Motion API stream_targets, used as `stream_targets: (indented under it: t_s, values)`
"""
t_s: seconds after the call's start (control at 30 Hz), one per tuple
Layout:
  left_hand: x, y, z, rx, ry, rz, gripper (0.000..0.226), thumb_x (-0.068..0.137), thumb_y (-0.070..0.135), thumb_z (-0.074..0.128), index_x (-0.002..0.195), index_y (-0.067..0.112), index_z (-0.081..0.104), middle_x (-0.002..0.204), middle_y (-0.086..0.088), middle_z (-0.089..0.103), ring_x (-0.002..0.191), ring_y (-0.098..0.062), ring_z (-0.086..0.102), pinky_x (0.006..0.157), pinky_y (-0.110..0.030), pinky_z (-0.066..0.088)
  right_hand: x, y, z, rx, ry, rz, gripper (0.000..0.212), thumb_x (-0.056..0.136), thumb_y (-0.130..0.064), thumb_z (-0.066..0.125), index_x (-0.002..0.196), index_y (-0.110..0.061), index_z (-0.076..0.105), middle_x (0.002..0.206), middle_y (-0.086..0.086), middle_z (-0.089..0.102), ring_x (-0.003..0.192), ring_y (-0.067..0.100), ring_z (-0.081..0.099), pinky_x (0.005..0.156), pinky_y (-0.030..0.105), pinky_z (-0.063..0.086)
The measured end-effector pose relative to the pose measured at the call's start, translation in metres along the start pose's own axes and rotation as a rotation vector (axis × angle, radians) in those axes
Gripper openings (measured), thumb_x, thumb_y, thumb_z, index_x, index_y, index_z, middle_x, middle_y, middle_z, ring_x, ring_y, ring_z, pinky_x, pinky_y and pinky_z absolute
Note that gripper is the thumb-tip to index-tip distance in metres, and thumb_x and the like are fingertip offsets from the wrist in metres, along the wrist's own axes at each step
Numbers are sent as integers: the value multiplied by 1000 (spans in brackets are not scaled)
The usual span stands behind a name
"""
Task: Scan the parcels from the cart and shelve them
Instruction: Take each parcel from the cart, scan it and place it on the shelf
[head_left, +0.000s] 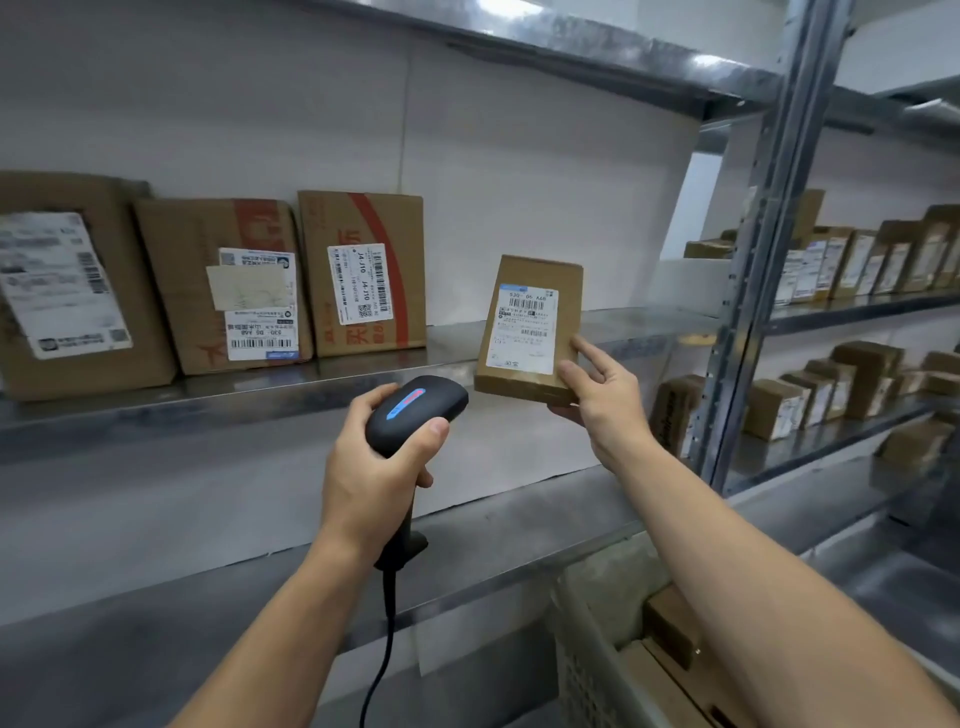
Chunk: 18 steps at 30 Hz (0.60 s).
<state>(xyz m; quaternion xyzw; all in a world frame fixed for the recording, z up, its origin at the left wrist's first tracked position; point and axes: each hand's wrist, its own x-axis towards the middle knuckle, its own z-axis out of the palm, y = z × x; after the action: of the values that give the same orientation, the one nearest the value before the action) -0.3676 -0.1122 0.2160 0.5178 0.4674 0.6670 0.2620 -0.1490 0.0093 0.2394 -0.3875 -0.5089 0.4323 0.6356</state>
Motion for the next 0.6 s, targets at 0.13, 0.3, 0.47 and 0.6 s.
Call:
stream_targets:
  t_s: [0.13,0.3,0.47,0.6]
  values:
    - [2,0,2,17,48,8,57,62,58,74,115,44,58,84,0,73,58,-21,66,65,-36,55,18,4,4,-14,-71,51,51,98,-10,63,146,-13,50,106,0,72,97,22,71,81,42,62]
    - [12,1,9,24,119,9,60,62,57,75,117,40,59,88,-2,73,57,-23,66,68,-41,56,40,5,7,-28,-148,102,55,97,-12,65,149,-15,46,102,2,72,88,21,71,72,35,62]
    - [21,0,20,37,166,15,59,63,56,76,117,38,60,90,-5,73,58,-24,67,68,-43,58,59,3,9,-22,-204,158,41,100,-13,61,139,-4,52,107,6,69,85,18,68,68,30,59]
    - [26,-3,30,27,190,13,61,62,57,76,117,36,60,89,-7,72,58,-23,65,66,-40,56,69,7,7,73,-321,172,23,100,-9,59,123,-10,60,98,-2,74,87,13,68,81,26,57]
